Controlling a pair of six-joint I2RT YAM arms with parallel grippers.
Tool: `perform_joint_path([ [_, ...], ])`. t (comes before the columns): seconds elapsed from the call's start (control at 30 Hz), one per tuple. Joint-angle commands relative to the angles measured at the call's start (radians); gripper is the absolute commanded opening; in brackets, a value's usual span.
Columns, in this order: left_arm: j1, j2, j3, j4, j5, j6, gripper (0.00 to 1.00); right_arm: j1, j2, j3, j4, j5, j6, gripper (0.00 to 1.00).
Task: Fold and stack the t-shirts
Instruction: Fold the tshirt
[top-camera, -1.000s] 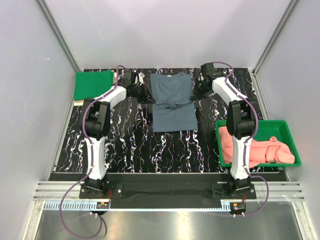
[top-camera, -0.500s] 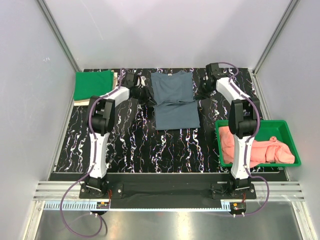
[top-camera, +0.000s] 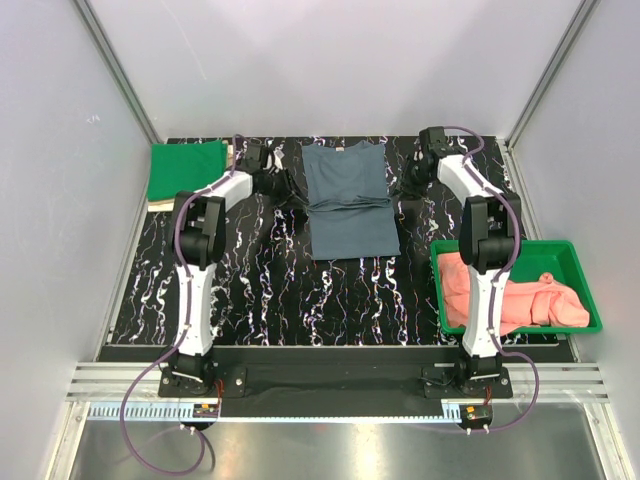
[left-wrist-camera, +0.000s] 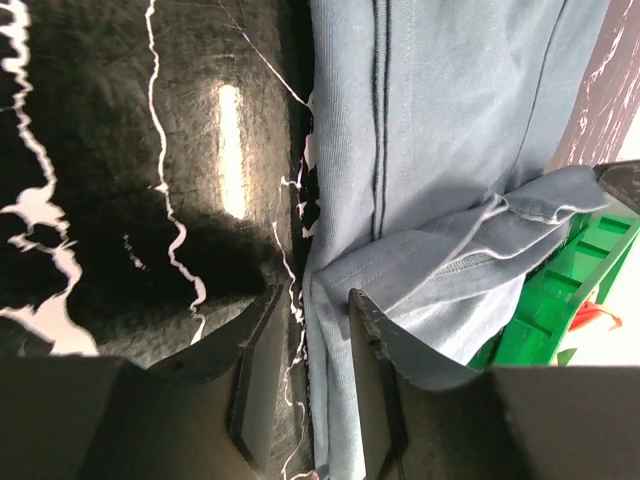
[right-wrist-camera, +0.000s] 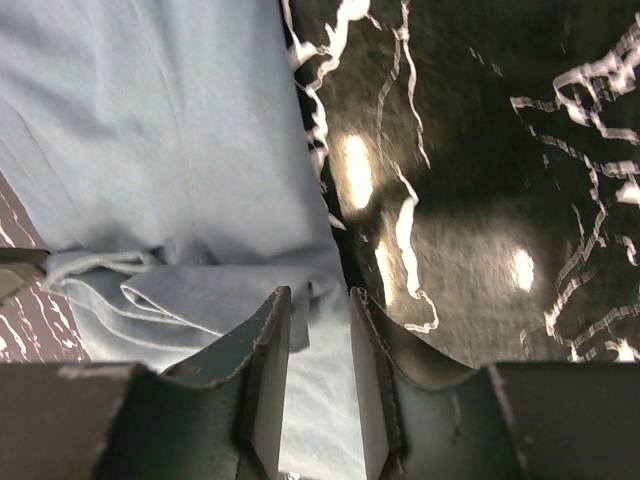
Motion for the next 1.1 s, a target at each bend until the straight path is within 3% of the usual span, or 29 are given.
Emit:
perform_joint_path([
  [0.0, 0.003, -0.120, 0.003, 0.005, 0.007, 0.031, 0.34, -0.004, -0.128, -0.036, -0.001, 0.015, 0.014, 0.38],
  [0.13, -0.030, -0.203, -0.080, 0.005, -0.050, 0.072, 0.26, 0.002, -0.182, -0.105, 0.009, -0.003, 0.033, 0.34],
  [0.17, -0.043, -0.212, -0.110, 0.005, -0.058, 0.074, 0.24, 0.007, -0.190, -0.137, 0.024, -0.009, 0.041, 0.30],
  [0.23, -0.060, -0.234, -0.147, 0.006, -0.079, 0.075, 0.09, 0.024, -0.206, -0.169, 0.042, -0.018, 0.049, 0.19],
  [0.33, -0.093, -0.237, -0.166, 0.006, -0.102, 0.086, 0.04, 0.050, -0.211, -0.214, 0.068, -0.021, 0.063, 0.15],
  [0.6, -0.122, -0.135, -0.097, 0.006, -0.127, 0.086, 0.02, 0.071, -0.144, -0.212, 0.130, -0.029, 0.066, 0.15],
  [0.8, -0.106, -0.015, 0.064, 0.003, -0.150, 0.060, 0.07, 0.067, -0.079, -0.166, 0.128, -0.003, 0.049, 0.16],
  [1.07, -0.044, 0.142, 0.302, 0.002, -0.124, 0.009, 0.08, 0.064, -0.124, -0.254, 0.127, 0.011, 0.035, 0.19],
])
